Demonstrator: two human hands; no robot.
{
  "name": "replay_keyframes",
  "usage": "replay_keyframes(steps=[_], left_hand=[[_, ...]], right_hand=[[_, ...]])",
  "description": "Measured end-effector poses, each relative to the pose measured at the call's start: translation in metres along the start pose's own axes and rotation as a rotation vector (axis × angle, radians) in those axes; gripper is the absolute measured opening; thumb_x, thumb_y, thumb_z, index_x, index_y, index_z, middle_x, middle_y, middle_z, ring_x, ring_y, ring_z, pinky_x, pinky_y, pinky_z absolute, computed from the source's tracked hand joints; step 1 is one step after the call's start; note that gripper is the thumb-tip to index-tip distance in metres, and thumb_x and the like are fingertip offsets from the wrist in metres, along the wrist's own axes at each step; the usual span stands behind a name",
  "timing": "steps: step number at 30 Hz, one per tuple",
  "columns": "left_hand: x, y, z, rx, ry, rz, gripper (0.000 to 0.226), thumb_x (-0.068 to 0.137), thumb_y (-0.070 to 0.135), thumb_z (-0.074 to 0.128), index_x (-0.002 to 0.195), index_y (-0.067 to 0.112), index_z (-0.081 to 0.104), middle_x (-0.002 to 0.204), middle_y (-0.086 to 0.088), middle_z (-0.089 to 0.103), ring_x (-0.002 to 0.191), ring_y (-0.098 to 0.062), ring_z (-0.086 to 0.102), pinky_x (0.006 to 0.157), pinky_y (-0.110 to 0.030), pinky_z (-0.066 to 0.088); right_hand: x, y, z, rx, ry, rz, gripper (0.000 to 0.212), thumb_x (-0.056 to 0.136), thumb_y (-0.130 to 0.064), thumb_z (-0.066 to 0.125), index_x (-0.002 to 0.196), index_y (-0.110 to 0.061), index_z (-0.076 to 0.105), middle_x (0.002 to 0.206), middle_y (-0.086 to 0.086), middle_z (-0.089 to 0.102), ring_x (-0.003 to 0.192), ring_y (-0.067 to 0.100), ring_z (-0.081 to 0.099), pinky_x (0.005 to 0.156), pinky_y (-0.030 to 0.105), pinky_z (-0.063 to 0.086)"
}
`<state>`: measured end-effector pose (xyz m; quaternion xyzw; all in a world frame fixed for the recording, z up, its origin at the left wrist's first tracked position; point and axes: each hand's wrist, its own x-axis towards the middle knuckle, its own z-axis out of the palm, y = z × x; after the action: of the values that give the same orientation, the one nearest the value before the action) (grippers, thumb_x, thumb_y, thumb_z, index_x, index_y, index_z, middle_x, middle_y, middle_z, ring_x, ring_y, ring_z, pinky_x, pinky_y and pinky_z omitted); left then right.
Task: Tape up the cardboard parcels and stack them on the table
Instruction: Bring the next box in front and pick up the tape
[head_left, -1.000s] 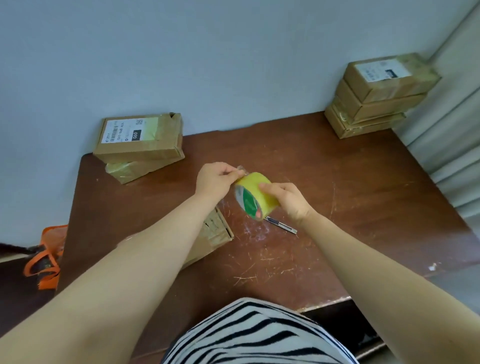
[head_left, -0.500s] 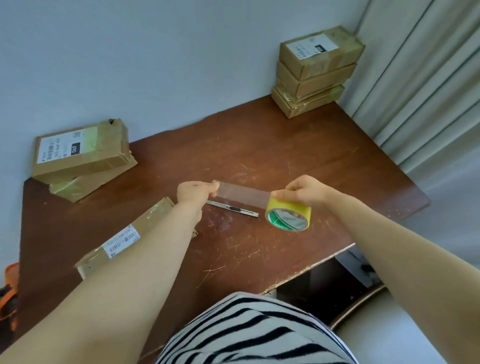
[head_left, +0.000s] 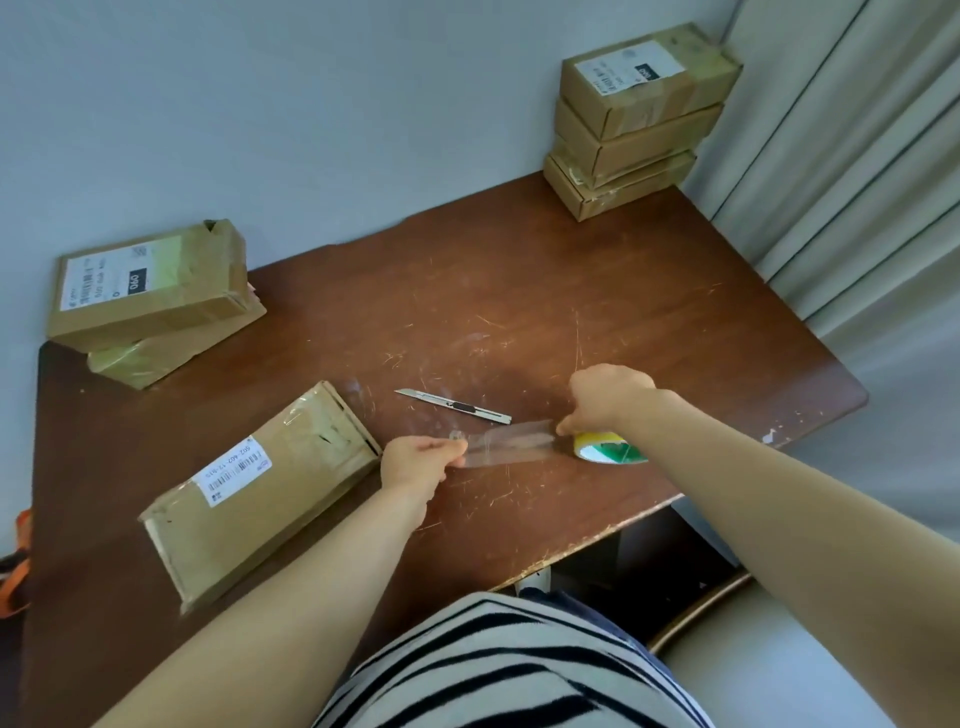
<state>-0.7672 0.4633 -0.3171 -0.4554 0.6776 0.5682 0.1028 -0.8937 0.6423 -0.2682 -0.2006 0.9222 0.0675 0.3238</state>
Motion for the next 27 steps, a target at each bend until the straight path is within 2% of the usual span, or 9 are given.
replay_keyframes(steps=[2,4,7,9,12,14,23,25,27], left_hand=[[0.001,-0.011,-0.003,0.034,0.01,-0.001,0.019,0.079,0.022,0.076,0.062,0.016,0.071,0.07,-0.002,0.069,0.058,-0.013,0.047,0.048,-0.022,0.034],[0.0,-0.017,-0.004,0.06,0.029,0.016,0.021,0.08,0.024,0.075,0.06,0.017,0.071,0.062,0.0,0.065,0.054,-0.013,0.047,0.049,-0.022,0.036],[0.001,-0.022,-0.002,0.055,0.052,0.043,0.023,0.082,0.027,0.073,0.06,0.021,0.07,0.063,0.002,0.067,0.052,-0.012,0.05,0.056,-0.023,0.042],[0.002,-0.025,-0.001,0.048,0.069,0.047,0.02,0.083,0.027,0.071,0.064,0.021,0.071,0.066,0.006,0.07,0.052,-0.011,0.052,0.059,-0.024,0.045],[0.002,-0.029,-0.001,-0.009,0.072,0.03,0.012,0.084,0.024,0.07,0.072,0.025,0.071,0.063,0.013,0.068,0.052,-0.011,0.054,0.055,-0.022,0.044],[0.0,-0.029,-0.003,-0.045,0.063,0.017,0.021,0.085,0.024,0.07,0.066,0.032,0.066,0.06,0.014,0.068,0.052,-0.011,0.053,0.053,-0.021,0.042],[-0.001,-0.029,-0.006,-0.045,0.045,0.034,0.027,0.088,0.02,0.067,0.062,0.028,0.064,0.074,0.005,0.069,0.064,-0.011,0.056,0.061,-0.023,0.045],[-0.001,-0.03,-0.006,-0.046,0.039,0.03,0.026,0.088,0.02,0.067,0.063,0.027,0.066,0.074,0.004,0.069,0.064,-0.011,0.055,0.062,-0.024,0.044],[0.0,-0.031,-0.007,-0.041,0.035,0.013,0.025,0.088,0.02,0.067,0.063,0.025,0.067,0.074,0.001,0.07,0.059,-0.013,0.052,0.059,-0.023,0.043]], right_hand=[[0.001,-0.017,0.007,-0.07,0.017,0.022,0.038,0.087,-0.049,0.06,0.107,-0.017,0.056,0.099,-0.001,0.058,0.097,0.024,0.059,0.071,0.032,0.042],[-0.001,-0.031,0.015,-0.206,0.151,0.002,0.04,0.092,-0.044,0.054,0.119,-0.014,0.053,0.116,0.004,0.059,0.11,0.025,0.055,0.088,0.034,0.039],[-0.014,-0.054,0.039,-0.24,0.458,-0.264,0.031,0.097,-0.017,0.04,0.125,-0.009,0.048,0.129,0.01,0.049,0.12,0.028,0.042,0.095,0.035,0.037],[-0.032,-0.072,0.068,-0.064,0.353,-0.402,0.047,0.095,-0.004,0.037,0.142,-0.005,0.031,0.148,0.015,0.029,0.136,0.029,0.027,0.096,0.036,0.042],[-0.046,-0.087,0.102,0.135,0.135,-0.224,0.08,0.088,0.01,0.039,0.149,-0.003,-0.012,0.157,0.013,-0.02,0.147,0.024,-0.008,0.112,0.034,0.028],[-0.042,-0.093,0.112,0.14,0.11,-0.128,0.083,0.089,0.008,0.041,0.145,0.0,-0.021,0.153,0.017,-0.029,0.145,0.027,-0.016,0.118,0.034,0.017],[-0.034,-0.097,0.12,0.116,0.059,0.02,0.08,0.092,-0.005,0.041,0.146,0.0,-0.018,0.154,0.017,-0.025,0.146,0.027,-0.014,0.118,0.035,-0.002],[-0.035,-0.098,0.116,0.128,0.049,0.043,0.078,0.093,-0.004,0.04,0.147,0.0,-0.016,0.155,0.016,-0.023,0.146,0.026,-0.012,0.118,0.034,0.002],[-0.037,-0.103,0.106,0.162,0.052,0.056,0.071,0.093,-0.003,0.043,0.149,0.0,0.0,0.158,0.017,-0.007,0.147,0.027,0.001,0.115,0.034,0.022]])
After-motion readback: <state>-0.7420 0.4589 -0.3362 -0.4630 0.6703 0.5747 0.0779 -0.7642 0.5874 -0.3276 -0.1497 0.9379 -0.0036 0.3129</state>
